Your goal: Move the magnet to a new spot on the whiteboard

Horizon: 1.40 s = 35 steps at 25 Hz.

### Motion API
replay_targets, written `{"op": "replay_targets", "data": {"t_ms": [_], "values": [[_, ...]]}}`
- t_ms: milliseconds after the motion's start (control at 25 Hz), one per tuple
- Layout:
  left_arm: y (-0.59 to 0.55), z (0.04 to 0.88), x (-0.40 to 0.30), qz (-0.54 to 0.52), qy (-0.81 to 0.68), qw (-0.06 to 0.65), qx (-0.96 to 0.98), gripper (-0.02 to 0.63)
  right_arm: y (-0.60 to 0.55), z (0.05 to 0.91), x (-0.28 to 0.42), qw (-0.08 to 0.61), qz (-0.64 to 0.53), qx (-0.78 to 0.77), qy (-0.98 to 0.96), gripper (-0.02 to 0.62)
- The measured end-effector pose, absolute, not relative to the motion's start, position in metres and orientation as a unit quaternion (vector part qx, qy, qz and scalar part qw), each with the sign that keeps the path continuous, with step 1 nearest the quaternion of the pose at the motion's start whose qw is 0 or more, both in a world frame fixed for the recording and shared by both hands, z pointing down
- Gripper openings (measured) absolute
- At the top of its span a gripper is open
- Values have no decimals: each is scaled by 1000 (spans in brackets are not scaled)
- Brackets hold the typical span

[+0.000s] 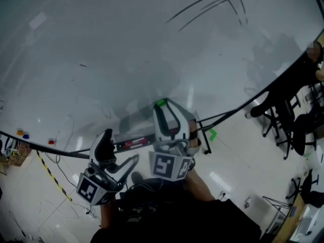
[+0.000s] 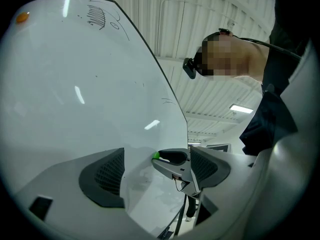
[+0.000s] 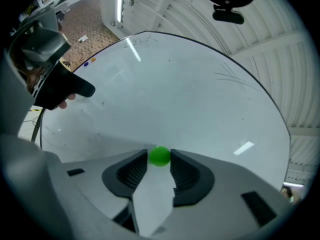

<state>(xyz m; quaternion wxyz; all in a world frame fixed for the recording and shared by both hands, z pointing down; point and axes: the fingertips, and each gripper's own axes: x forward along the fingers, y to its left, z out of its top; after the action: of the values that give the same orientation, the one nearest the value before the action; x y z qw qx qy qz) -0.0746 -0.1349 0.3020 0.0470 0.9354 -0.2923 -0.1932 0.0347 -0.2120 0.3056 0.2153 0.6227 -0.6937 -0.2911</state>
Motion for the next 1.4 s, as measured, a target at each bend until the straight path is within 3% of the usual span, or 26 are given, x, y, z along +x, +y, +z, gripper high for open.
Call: {"op": "replay_targets", "data": {"t_ms": [440,600,760,1040,1400], "values": [[-128,300,-75,-191,-293,49,936,408,-207,296,35,163,-251,606,-737,152],[-126,298,-73,-190,-294,48,936,408,-195,284,36,106,-220,586,-772,152],[-126,294,-70,-192,-296,46,935,408,-182,293,61,69,-98,573,-811,152],[-124,291,-71,-213,-302,68,927,408,-161,285,92,-40,-31,517,-854,152],[-123,286,-68,-225,-310,70,921,408,-144,277,100,-85,-13,484,-871,152]]}}
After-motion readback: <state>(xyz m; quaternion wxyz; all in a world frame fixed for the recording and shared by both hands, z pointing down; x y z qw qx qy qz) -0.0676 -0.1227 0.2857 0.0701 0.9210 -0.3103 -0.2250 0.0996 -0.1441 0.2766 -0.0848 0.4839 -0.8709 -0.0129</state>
